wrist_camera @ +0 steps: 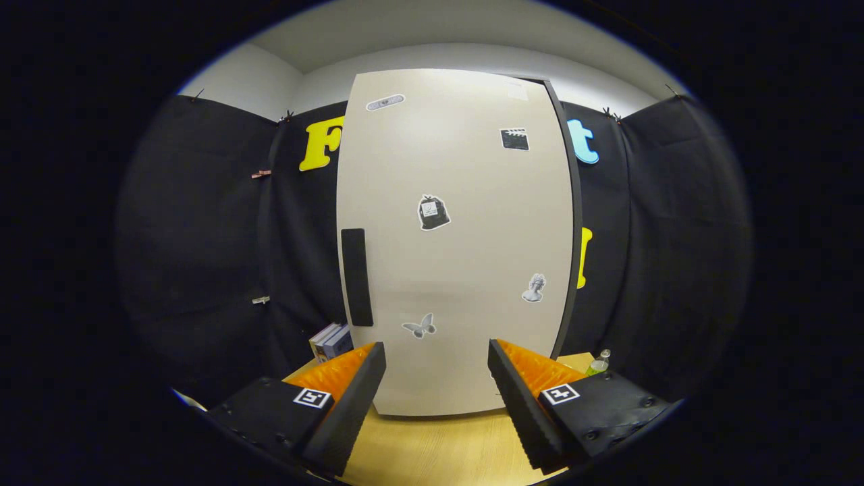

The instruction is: Open the shoe cabinet door, grab the shoes and put them into the shoe cabinet, then close the shoe cabinet door.

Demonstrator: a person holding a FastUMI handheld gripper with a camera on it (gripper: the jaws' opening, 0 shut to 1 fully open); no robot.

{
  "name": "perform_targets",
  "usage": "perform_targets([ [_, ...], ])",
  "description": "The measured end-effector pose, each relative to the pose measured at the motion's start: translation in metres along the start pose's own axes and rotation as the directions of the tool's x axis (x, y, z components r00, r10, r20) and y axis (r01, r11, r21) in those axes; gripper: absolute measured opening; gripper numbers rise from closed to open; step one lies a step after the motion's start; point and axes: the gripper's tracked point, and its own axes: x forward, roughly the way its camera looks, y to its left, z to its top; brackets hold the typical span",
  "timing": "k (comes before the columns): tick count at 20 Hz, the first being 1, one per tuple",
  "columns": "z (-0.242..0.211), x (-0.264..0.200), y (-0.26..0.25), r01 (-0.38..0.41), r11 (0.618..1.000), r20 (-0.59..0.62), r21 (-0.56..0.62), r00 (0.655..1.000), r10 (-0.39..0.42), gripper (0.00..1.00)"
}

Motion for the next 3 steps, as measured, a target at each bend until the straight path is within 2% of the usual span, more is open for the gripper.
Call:
perform_targets([
  [3, 0.0026, -0.0018, -0.0002, 0.004, 1.0, 0.0, 0.002, 1.0, -0.004, 0.97],
])
